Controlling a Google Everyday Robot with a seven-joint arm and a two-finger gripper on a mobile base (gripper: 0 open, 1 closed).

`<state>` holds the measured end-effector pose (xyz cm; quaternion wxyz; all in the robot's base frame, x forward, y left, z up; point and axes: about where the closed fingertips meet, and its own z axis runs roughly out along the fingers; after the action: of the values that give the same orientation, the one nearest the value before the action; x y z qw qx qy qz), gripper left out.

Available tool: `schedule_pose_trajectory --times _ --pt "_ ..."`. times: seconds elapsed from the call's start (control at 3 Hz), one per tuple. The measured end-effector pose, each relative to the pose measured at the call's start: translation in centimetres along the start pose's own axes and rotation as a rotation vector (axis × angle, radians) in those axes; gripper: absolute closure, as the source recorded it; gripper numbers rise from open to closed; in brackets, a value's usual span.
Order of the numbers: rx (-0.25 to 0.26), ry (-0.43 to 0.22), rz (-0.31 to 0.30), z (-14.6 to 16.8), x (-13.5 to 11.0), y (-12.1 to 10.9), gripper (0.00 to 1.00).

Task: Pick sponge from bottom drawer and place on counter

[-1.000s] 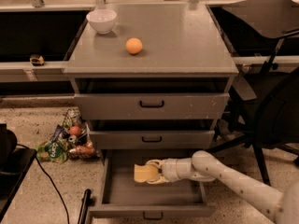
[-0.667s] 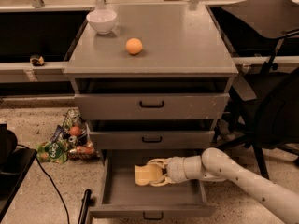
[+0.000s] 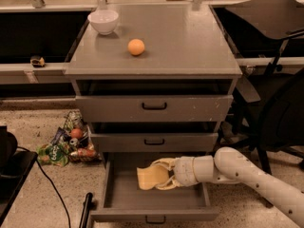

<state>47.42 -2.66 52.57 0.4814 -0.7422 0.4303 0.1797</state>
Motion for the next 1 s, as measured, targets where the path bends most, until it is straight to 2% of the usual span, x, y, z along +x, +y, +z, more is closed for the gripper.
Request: schedule_pose_trajectory --times 0.33,0.67,1.0 --pt "0.044 -0.01 -0.049 -3.3 -1.5 -2.0 1.0" --pt "0.08 0.008 -0.131 -10.3 -4.1 -7.1 1.0" --pt "0.08 0.093 -0.222 -17.2 -7.8 -12.4 1.0"
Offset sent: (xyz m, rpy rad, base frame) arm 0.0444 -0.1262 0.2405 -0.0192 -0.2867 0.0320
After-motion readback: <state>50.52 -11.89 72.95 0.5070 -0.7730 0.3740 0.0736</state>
